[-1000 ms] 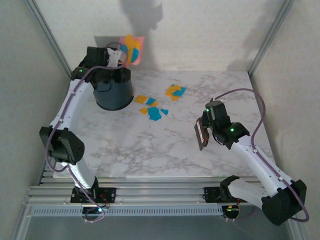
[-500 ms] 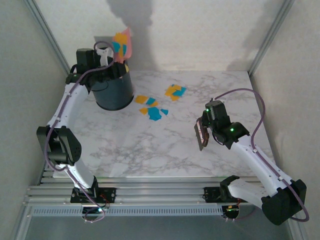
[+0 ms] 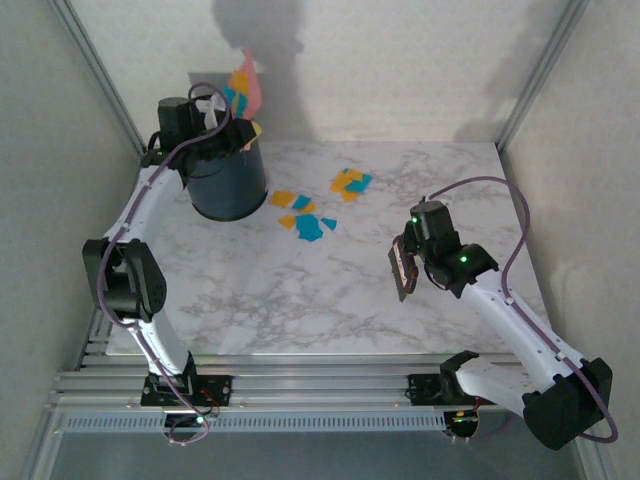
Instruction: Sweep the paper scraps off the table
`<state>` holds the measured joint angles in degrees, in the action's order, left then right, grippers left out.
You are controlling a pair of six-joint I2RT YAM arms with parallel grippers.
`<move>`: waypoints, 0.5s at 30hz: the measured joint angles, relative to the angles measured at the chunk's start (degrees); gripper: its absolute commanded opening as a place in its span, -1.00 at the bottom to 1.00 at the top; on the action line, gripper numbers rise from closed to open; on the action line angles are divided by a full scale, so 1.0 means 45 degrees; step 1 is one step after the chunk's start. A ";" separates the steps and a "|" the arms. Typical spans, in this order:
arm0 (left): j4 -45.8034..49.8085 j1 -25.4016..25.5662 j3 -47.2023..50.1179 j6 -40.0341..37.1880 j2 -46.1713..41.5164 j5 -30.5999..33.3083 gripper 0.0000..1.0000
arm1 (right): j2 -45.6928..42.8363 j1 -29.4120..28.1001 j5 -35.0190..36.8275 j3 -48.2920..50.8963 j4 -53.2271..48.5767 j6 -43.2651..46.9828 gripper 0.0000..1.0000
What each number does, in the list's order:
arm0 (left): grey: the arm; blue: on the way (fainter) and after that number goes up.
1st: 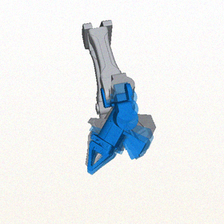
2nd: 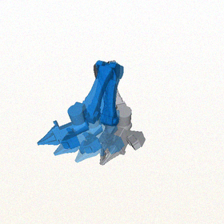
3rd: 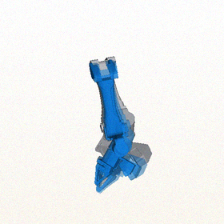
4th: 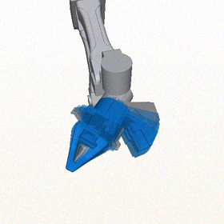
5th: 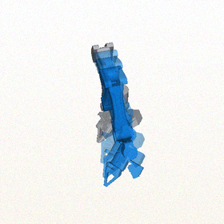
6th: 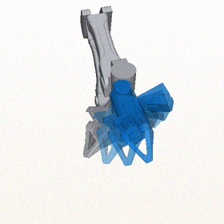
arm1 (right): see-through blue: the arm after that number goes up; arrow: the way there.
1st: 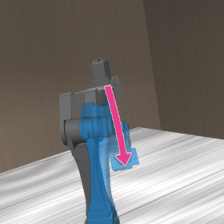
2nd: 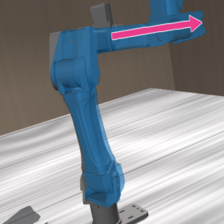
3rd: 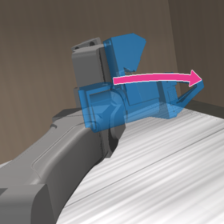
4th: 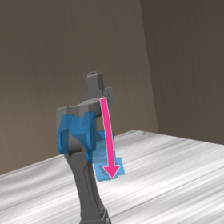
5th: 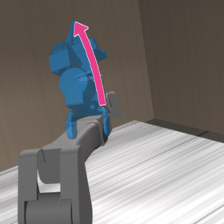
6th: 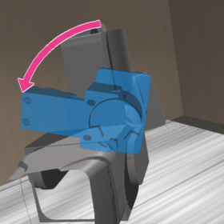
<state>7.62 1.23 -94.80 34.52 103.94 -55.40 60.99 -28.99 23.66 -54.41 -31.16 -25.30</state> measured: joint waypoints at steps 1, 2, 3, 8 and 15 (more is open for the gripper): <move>-0.0126 0.0000 0.0044 0.0199 0.0053 -0.0039 -1.00 | 0.0000 0.0000 0.0000 0.0000 0.0000 0.0000 -1.00; -0.0306 0.0000 0.0102 0.0447 0.0117 -0.0083 -1.00 | 0.0000 0.0000 -0.0010 0.0000 0.0000 0.0000 -1.00; -0.0471 0.0000 0.0146 0.0675 0.0160 -0.0087 -1.00 | 0.0000 0.0000 -0.0039 0.0000 0.0000 0.0000 -1.00; -0.1112 0.0000 0.0243 0.1681 0.0204 -0.0078 -1.00 | 0.0000 0.0000 -0.0087 0.0000 0.0000 0.0000 -1.00; -0.2278 0.0000 0.0403 0.3055 0.0204 -0.0078 -1.00 | 0.0000 0.0000 -0.0087 0.0000 0.0000 0.0000 -1.00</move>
<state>-2.63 1.23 -92.99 48.27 104.86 -55.75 60.99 -28.99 23.27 -54.41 -31.16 -25.30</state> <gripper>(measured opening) 0.270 0.285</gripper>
